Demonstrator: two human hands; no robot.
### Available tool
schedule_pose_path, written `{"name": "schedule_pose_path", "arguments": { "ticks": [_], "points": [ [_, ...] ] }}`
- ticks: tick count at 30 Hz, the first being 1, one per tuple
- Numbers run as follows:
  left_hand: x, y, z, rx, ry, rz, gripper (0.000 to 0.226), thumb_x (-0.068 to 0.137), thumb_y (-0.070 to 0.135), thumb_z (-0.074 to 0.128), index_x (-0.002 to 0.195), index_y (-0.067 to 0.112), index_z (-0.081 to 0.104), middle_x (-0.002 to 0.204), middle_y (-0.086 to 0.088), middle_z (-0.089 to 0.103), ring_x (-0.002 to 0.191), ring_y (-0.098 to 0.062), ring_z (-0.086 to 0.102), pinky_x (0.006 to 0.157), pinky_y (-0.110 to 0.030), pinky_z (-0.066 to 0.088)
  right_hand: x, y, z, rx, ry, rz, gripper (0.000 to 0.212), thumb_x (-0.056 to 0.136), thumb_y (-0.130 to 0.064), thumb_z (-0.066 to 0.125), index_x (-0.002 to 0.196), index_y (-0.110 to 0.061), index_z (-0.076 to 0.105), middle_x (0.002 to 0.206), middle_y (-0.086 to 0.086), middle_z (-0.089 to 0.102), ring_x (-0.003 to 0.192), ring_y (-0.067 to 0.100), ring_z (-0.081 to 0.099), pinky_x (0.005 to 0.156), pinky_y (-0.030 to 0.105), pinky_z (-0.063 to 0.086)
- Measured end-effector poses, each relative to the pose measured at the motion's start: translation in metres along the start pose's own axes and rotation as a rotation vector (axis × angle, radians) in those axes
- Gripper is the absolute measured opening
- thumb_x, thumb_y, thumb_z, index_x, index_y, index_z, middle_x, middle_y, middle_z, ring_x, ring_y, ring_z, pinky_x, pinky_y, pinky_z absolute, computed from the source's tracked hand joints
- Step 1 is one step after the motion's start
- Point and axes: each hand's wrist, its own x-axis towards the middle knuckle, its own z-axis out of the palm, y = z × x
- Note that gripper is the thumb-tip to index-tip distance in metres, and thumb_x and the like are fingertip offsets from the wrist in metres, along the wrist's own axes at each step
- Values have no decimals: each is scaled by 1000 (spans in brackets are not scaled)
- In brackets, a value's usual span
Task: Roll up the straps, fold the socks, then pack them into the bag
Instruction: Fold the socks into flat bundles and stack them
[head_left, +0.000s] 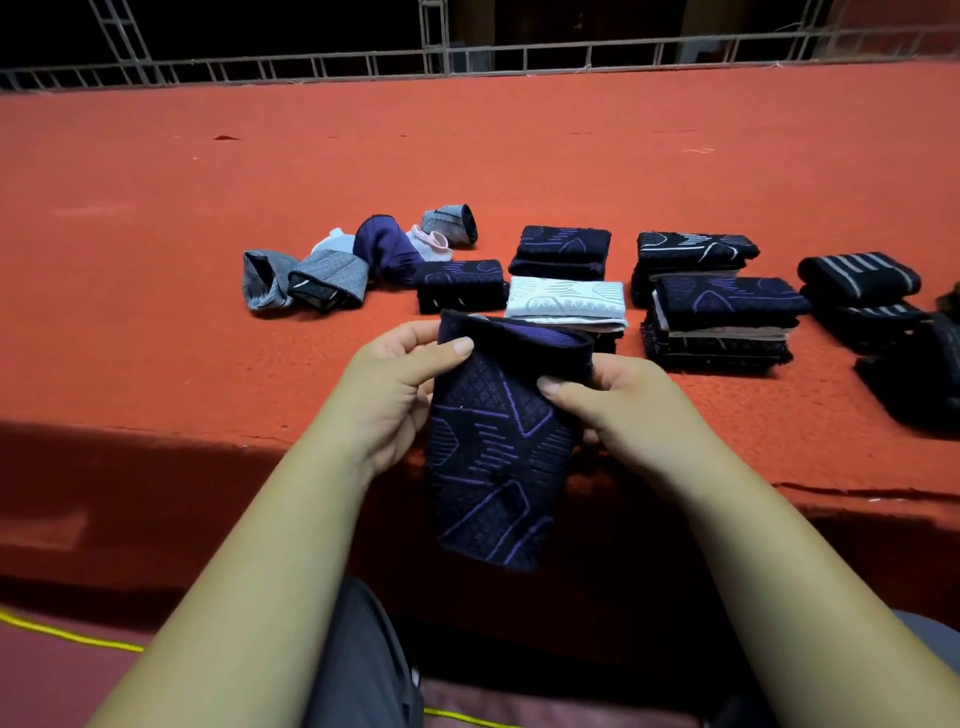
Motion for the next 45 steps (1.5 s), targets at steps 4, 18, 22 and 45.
{"name": "schedule_pose_path", "arguments": {
  "ticks": [4,18,22,45],
  "points": [
    [0,-2,-6,236,-99,-78,13,98,19,72,107,11,76,110,-17,78,96,-28,71,84,-36,61,2,1,-9,65,104,-14,23,104,-22,67,85,-10,73,66,-5,67,56,6,51,56,22,38],
    [8,-12,5,295,-12,39,13,99,11,71,108,3,75,103,-17,79,87,-22,74,76,-32,64,4,16,-22,27,102,22,13,99,-25,74,110,-24,81,96,5,80,73,16,55,65,33,39],
    [9,-10,-2,250,-65,-19,15,95,1,71,110,3,75,106,-17,76,97,-27,74,88,-36,64,6,18,-29,58,55,47,13,101,-14,68,110,-10,77,87,12,66,69,21,47,57,30,38],
    [2,-2,-4,219,-82,-65,27,96,-16,46,95,-1,67,74,-8,74,68,-11,72,73,-25,63,0,17,-32,48,9,33,39,78,-6,49,95,-16,83,108,34,72,87,31,59,78,43,43]
  ]
}}
